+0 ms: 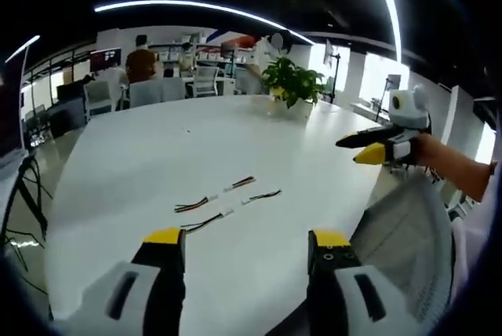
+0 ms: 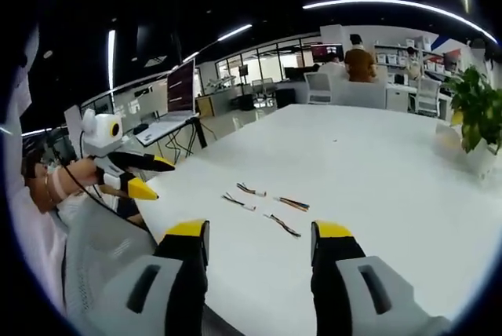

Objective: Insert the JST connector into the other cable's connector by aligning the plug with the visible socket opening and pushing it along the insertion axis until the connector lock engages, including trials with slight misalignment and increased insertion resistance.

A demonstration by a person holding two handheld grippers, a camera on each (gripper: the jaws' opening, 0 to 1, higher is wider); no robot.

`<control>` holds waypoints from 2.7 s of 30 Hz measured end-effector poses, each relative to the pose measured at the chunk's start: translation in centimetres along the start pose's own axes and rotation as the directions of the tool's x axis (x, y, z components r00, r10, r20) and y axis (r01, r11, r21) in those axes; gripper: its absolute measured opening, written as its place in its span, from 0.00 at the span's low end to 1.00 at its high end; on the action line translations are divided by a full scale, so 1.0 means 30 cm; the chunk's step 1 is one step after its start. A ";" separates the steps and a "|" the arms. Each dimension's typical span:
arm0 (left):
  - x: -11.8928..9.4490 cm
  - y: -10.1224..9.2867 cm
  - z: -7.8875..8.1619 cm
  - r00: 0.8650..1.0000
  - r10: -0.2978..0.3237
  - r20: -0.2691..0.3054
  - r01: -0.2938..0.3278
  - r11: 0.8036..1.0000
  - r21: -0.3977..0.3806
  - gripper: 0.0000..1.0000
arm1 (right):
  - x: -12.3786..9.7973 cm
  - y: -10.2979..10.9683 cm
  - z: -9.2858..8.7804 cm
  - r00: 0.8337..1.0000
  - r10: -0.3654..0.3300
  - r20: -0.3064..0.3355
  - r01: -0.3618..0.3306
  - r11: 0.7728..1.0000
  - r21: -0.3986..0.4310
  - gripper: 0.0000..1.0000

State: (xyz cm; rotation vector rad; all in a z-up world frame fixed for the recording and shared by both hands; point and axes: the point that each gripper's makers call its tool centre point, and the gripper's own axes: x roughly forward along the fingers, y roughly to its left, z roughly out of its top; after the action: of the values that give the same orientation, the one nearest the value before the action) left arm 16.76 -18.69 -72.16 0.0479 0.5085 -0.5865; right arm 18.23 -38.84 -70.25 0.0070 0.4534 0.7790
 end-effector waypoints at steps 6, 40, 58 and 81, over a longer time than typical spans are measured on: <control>0.006 0.026 0.046 0.999 -0.022 0.047 0.023 1.000 -0.016 0.57 | 0.010 -0.036 0.018 1.000 -0.002 0.006 0.002 1.000 -0.014 0.50; 0.133 0.121 0.146 0.999 -0.014 0.049 0.006 0.985 0.172 0.55 | 0.136 -0.144 0.161 0.998 0.046 0.051 -0.041 0.996 -0.083 0.44; 0.184 0.149 0.140 0.998 -0.028 0.049 0.020 0.988 0.156 0.52 | 0.217 -0.152 0.180 0.995 0.089 0.049 -0.084 0.991 -0.107 0.43; 0.268 0.191 0.138 0.996 -0.087 0.030 0.079 0.978 0.192 0.46 | 0.328 -0.172 0.166 0.985 0.168 0.030 -0.164 0.981 -0.104 0.38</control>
State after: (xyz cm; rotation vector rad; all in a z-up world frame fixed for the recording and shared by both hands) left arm 27.45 -18.85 -72.90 0.1976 0.4174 -0.7155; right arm 29.80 -35.07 -70.49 -0.0350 0.3790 0.9643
